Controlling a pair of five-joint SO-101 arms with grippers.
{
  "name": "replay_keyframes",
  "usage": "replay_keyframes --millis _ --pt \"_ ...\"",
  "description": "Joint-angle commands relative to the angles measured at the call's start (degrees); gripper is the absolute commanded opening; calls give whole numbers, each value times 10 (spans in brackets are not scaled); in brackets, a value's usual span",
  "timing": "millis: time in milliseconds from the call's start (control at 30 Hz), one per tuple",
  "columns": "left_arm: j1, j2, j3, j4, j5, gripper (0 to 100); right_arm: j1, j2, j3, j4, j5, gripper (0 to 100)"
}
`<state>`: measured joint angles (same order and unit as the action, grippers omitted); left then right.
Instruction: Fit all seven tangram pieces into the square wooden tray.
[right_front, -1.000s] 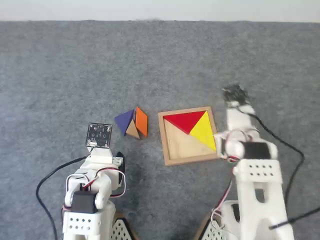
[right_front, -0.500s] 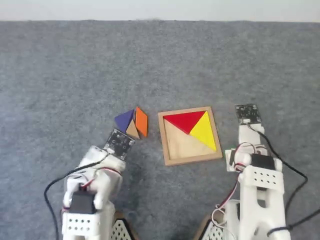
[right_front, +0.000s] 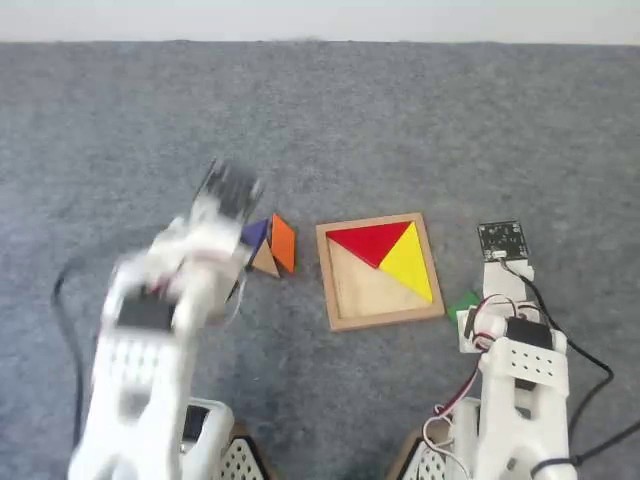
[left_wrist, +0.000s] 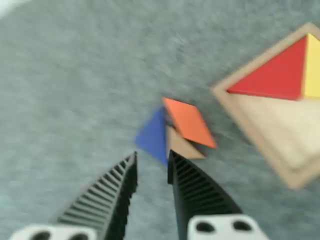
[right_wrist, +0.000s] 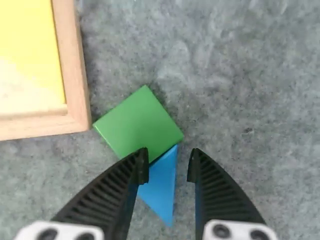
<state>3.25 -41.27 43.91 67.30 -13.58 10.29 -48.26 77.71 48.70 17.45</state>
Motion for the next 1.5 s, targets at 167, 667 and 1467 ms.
replay_keyframes --millis 167,667,1467 --pt "84 459 -261 -18 85 210 5 -14 -4 -15 7 144" --pt "3 586 -275 -76 84 210 5 -14 -4 -15 8 144" --pt "88 375 -140 -118 49 209 5 -13 -4 -15 8 144"
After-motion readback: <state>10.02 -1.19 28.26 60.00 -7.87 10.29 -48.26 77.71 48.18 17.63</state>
